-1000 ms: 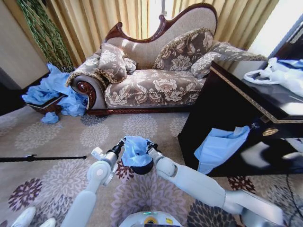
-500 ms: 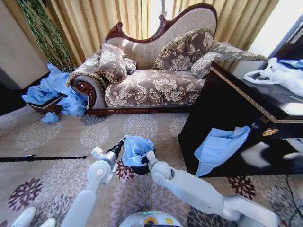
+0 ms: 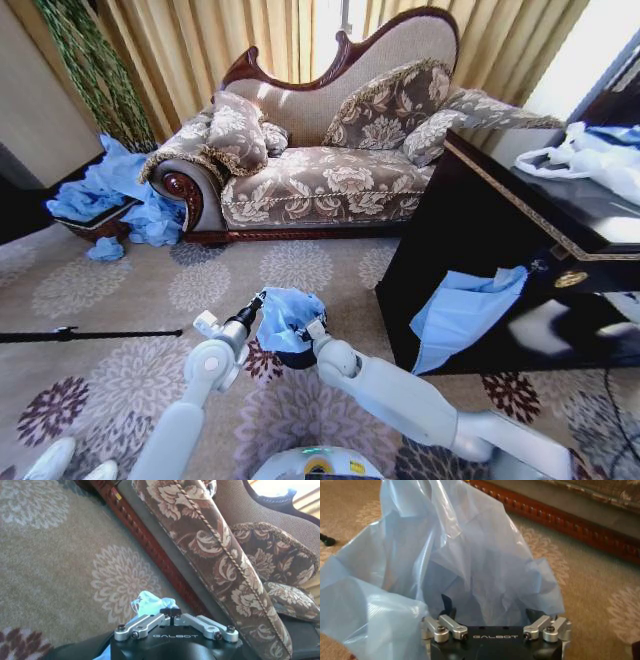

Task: Place a garbage bag over the trash bin.

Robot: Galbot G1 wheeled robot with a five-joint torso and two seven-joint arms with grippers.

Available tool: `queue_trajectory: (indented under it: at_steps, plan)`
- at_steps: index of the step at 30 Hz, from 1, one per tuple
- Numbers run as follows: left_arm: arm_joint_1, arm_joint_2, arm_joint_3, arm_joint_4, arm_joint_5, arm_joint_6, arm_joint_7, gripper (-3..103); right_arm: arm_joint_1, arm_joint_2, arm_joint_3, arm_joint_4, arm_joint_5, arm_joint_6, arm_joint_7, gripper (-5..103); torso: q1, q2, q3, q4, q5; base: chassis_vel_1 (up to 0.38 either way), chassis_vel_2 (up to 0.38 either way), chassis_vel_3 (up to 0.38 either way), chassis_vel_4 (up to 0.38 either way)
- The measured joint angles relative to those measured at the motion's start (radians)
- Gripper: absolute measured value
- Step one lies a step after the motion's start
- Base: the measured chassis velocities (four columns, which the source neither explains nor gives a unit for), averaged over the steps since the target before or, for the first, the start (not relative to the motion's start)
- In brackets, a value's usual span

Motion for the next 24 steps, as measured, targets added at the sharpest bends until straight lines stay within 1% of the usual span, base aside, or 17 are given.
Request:
queue_trajectory:
  at_steps: [2, 3, 5, 7, 10, 11, 13, 15, 16, 17, 19, 21, 22, 24]
  plan:
    - [0.002, 0.001, -0.003, -0.002, -0.002, 0.000, 0.000, 0, 0.001, 0.017, 0.003, -0.037, -0.008, 0.014, -0.004, 101, 0.000, 0.000, 0.000, 0.0000, 0.0000, 0.000, 0.000, 0.000, 0.000]
    - [0.002, 0.001, -0.003, -0.002, -0.002, 0.000, 0.000, 0, 0.001, 0.017, 0.003, -0.037, -0.008, 0.014, -0.004, 101, 0.000, 0.000, 0.000, 0.0000, 0.0000, 0.000, 0.000, 0.000, 0.000]
    - [0.005, 0.002, -0.006, -0.004, -0.002, 0.000, 0.001, 0, 0.002, 0.025, 0.004, -0.057, -0.014, 0.020, -0.011, 97, 0.000, 0.000, 0.000, 0.0000, 0.0000, 0.000, 0.000, 0.000, 0.000]
    - [0.005, 0.002, -0.006, -0.005, -0.002, 0.000, 0.001, 0, 0.002, 0.027, 0.004, -0.062, -0.015, 0.022, -0.013, 97, 0.000, 0.000, 0.000, 0.0000, -0.0001, 0.000, 0.000, 0.000, 0.000]
    - [0.009, 0.001, -0.007, -0.009, -0.002, 0.000, 0.003, 0, 0.003, 0.035, 0.004, -0.087, -0.031, 0.042, -0.020, 82, 0.000, 0.000, 0.000, -0.0001, 0.0000, 0.000, 0.000, 0.000, 0.000]
    - [0.009, 0.001, -0.007, -0.009, -0.002, 0.000, 0.003, 0, 0.003, 0.035, 0.004, -0.087, -0.031, 0.042, -0.020, 82, 0.000, 0.000, 0.000, -0.0001, 0.0000, 0.000, 0.000, 0.000, 0.000]
    - [0.012, -0.001, -0.007, -0.012, -0.002, 0.000, 0.005, 0, 0.003, 0.044, 0.007, -0.104, -0.044, 0.053, -0.021, 71, 0.000, 0.000, 0.000, 0.0000, 0.0000, 0.000, 0.000, 0.000, 0.000]
    - [0.013, -0.001, -0.007, -0.013, -0.002, 0.000, 0.006, 0, 0.003, 0.047, 0.008, -0.109, -0.049, 0.055, -0.021, 71, 0.000, 0.000, 0.000, -0.0001, 0.0000, 0.000, 0.000, 0.000, 0.000]
    - [0.015, -0.001, -0.007, -0.014, -0.002, 0.000, 0.006, 0, 0.002, 0.050, 0.009, -0.116, -0.055, 0.057, -0.022, 60, 0.000, 0.000, 0.000, 0.0000, 0.0000, 0.000, 0.000, 0.000, 0.000]
    - [0.015, -0.001, -0.007, -0.014, -0.002, 0.000, 0.007, 0, 0.001, 0.052, 0.010, -0.121, -0.061, 0.059, -0.024, 54, 0.000, 0.000, 0.000, -0.0001, 0.0000, 0.000, 0.000, 0.000, 0.000]
    - [0.015, -0.001, -0.008, -0.014, -0.002, 0.000, 0.007, 0, -0.001, 0.055, 0.012, -0.128, -0.067, 0.060, -0.026, 54, 0.000, 0.000, 0.000, -0.0001, 0.0000, 0.000, 0.000, 0.000, 0.000]
    - [0.016, -0.001, -0.009, -0.017, -0.002, 0.000, 0.007, 0, -0.004, 0.062, 0.016, -0.144, -0.084, 0.066, -0.032, 44, 0.000, 0.000, 0.000, -0.0001, 0.0000, 0.000, 0.000, 0.000, 0.000]
    - [0.016, -0.001, -0.009, -0.017, -0.002, 0.000, 0.007, 0, -0.004, 0.062, 0.016, -0.144, -0.084, 0.066, -0.032, 44, 0.000, 0.000, 0.000, -0.0001, 0.0000, 0.000, 0.000, 0.000, 0.000]
    - [0.019, -0.001, -0.009, -0.019, -0.002, 0.000, 0.007, 0, -0.005, 0.070, 0.021, -0.160, -0.106, 0.075, -0.036, 33, 0.000, 0.000, 0.000, -0.0001, 0.0000, 0.000, 0.000, 0.000, 0.000]
